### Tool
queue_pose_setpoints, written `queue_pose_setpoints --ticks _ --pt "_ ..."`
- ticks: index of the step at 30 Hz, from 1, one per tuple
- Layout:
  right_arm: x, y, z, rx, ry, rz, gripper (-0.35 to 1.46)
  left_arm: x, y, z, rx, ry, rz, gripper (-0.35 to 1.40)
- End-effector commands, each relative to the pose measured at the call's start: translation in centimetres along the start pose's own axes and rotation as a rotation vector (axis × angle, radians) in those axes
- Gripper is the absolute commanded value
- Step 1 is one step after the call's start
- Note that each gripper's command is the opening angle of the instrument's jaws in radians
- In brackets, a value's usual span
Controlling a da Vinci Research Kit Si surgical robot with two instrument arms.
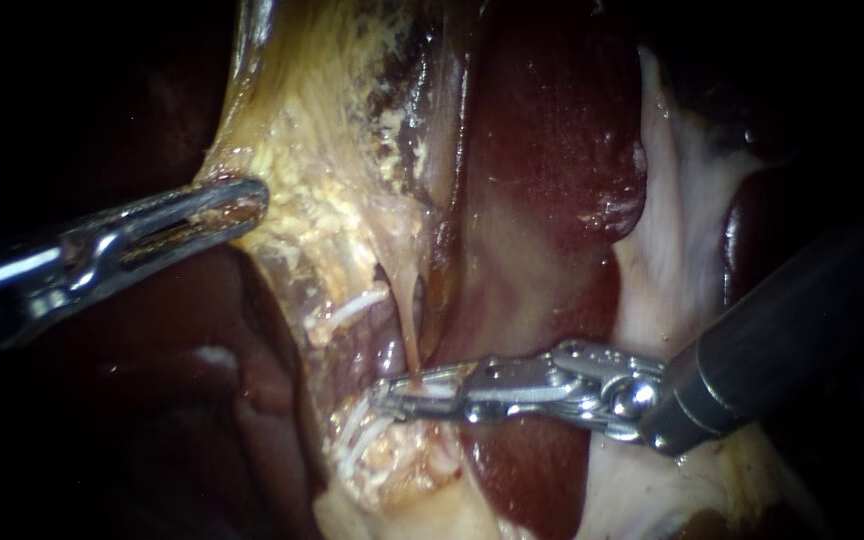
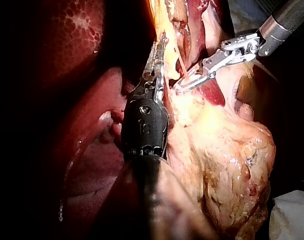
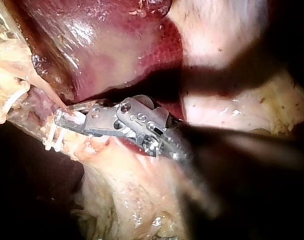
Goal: Going back first clip right tube
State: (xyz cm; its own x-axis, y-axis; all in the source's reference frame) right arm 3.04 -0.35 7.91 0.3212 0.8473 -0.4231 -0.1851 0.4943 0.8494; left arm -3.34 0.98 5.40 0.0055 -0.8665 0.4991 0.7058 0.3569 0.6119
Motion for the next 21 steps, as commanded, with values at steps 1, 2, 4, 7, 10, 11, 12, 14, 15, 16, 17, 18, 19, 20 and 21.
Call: queue_pose_setpoints --ticks 1,2,4,7,10,11,12,14,15,16,17,18,19,20,21 --pt "0.01 0.00 0.00 0.001 0.000 -0.001 -0.34 0.00 0.00 0.00 0.000 0.000 0.000 -0.35" --pt "0.01 0.00 0.00 0.001 0.000 -0.001 -0.34 0.00 0.00 0.00 0.000 0.000 0.000 -0.35" --pt "0.01 0.00 0.00 0.001 0.000 -0.001 -0.33 0.00 0.00 0.00 0.000 0.000 0.000 -0.35" --pt "0.01 0.00 -0.01 0.001 0.000 -0.001 -0.31 0.00 0.00 -0.01 0.000 0.000 0.000 -0.35" --pt "0.01 -0.01 -0.01 0.001 0.000 -0.001 -0.13 0.00 -0.01 -0.02 0.000 0.000 0.000 -0.35" --pt "0.01 -0.01 -0.01 0.001 0.000 0.005 -0.05 0.00 -0.01 -0.02 0.000 0.000 0.000 -0.35" --pt "0.01 -0.01 -0.01 0.002 0.000 -0.036 0.10 0.00 -0.01 -0.02 0.000 0.000 0.000 -0.35" --pt "0.01 -0.01 -0.01 0.003 0.001 -0.107 0.33 -0.01 -0.01 -0.02 0.000 0.000 0.000 -0.35" --pt "0.01 0.00 -0.01 0.001 -0.001 -0.137 0.45 -0.01 -0.01 -0.02 0.000 0.000 0.000 -0.35" --pt "0.01 0.00 -0.01 0.001 -0.001 -0.154 0.50 -0.01 -0.02 -0.02 0.000 0.000 0.000 -0.35" --pt "0.01 0.01 0.00 0.003 0.002 -0.184 0.53 -0.01 -0.02 -0.02 0.000 0.000 -0.001 -0.35" --pt "0.01 0.02 0.00 0.003 0.002 -0.195 0.56 -0.01 -0.02 -0.02 0.000 0.000 -0.001 -0.35" --pt "0.01 0.02 -0.01 0.004 0.005 -0.207 0.57 -0.01 -0.02 -0.02 0.000 0.000 -0.001 -0.35" --pt "0.01 0.03 -0.01 0.005 0.008 -0.225 0.58 -0.01 -0.01 -0.03 0.000 0.001 -0.001 -0.35" --pt "0.01 0.03 -0.01 0.005 0.008 -0.242 0.59 -0.01 -0.01 -0.03 0.000 0.001 0.000 -0.35"
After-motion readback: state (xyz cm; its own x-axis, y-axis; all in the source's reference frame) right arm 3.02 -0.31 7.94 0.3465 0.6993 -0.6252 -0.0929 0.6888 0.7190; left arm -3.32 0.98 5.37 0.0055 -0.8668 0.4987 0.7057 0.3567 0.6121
